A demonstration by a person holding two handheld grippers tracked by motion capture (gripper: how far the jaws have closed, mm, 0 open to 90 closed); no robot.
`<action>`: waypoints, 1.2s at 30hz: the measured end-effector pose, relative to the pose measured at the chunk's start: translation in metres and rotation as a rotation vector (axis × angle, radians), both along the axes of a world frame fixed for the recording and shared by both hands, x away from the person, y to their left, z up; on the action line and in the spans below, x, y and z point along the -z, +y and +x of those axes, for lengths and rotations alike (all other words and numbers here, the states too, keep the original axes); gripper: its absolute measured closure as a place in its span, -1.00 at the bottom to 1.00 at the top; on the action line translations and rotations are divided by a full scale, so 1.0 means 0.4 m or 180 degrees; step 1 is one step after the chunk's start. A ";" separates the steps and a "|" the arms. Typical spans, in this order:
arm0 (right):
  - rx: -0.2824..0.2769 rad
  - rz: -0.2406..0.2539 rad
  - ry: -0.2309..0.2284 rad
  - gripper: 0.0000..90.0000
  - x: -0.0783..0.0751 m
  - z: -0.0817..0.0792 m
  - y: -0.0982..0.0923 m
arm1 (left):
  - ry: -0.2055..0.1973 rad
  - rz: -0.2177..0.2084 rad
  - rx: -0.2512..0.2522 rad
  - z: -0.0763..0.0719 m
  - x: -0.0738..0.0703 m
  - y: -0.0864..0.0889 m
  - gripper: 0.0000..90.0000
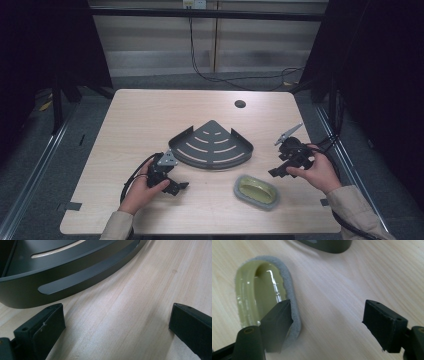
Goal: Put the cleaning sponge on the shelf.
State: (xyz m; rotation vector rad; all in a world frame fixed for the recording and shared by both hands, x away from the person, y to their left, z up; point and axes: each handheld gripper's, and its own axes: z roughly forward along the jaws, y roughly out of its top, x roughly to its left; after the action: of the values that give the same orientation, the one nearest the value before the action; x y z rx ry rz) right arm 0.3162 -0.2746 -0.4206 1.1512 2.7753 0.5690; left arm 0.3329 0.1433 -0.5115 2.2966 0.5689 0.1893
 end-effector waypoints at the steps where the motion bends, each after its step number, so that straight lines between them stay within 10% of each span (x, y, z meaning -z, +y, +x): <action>1: -0.0037 -0.0014 0.0024 -0.47 -0.006 -0.001 0.006 | 0.0001 0.0003 0.0000 0.000 0.000 0.000 -1.00; 36: -0.0612 -0.0218 0.0345 -0.21 -0.045 -0.037 0.146 | -0.0001 0.0000 0.0005 0.000 0.000 0.000 -1.00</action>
State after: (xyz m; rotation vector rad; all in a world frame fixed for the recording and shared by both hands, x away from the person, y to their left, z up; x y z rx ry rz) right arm 0.3013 -0.2161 -0.4026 0.9352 2.9939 0.4349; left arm 0.3330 0.1434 -0.5115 2.2970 0.5669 0.1888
